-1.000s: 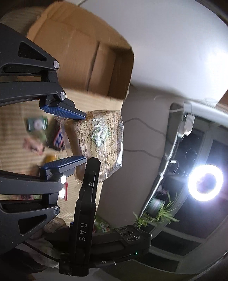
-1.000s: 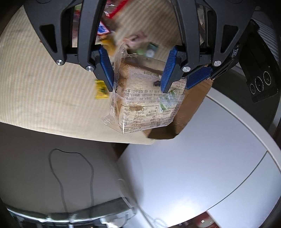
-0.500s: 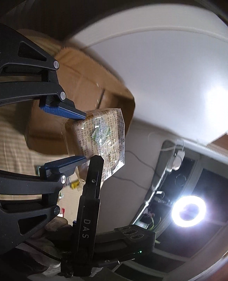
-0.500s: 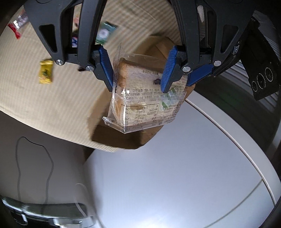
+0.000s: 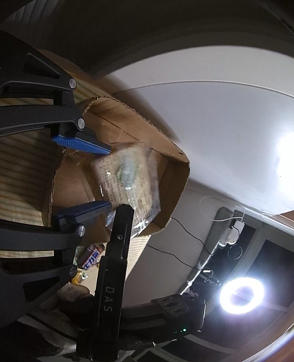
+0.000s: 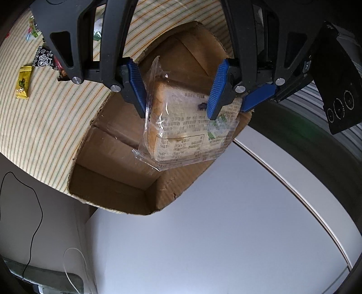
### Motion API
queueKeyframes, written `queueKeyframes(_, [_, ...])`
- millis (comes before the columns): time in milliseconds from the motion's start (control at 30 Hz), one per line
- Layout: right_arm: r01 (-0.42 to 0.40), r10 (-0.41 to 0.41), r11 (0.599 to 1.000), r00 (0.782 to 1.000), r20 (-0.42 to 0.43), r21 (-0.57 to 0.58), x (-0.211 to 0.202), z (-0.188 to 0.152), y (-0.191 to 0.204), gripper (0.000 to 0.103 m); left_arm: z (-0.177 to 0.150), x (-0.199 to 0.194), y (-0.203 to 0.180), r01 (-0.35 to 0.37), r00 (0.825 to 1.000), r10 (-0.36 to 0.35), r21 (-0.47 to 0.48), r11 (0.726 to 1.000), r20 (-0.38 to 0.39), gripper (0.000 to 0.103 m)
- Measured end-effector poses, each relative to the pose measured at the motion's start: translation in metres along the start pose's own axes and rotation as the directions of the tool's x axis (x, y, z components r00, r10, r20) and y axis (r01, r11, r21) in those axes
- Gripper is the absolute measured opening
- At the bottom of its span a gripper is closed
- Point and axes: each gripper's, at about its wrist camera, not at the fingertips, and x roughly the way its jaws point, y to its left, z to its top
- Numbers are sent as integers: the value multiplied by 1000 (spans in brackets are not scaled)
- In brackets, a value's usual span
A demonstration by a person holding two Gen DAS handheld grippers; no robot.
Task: Organize snacks
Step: 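Lift the bread loaf with the right tool and lower it into the cardboard box, then open the right tool and withdraw both tools toward the snack pile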
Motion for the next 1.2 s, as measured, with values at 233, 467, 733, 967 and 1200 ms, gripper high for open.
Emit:
queueKeyframes(233, [21,-21,1000,1000,9,11,0,1,-6,73,2,-11,0,-49,998,48,29,998,37,40])
queueKeyframes(467, [20,-20,1000,998,55,9,-24,-5,-8,73,-5,-25,-9,-68,996,64,58,996,68,40])
queueKeyframes(733, [134,-129,990,986,102,-43,-50,-21,-4,82,-12,-34,-30,-96,991,84,108,990,108,52])
queueKeyframes(967, [265,-248,961,951,184,-76,-85,-41,-11,84,-20,-41,-50,-93,989,74,156,983,127,59])
queueKeyframes(1200, [322,-307,947,914,266,-15,-126,-69,-41,94,-33,-40,-74,-57,993,33,212,976,117,59])
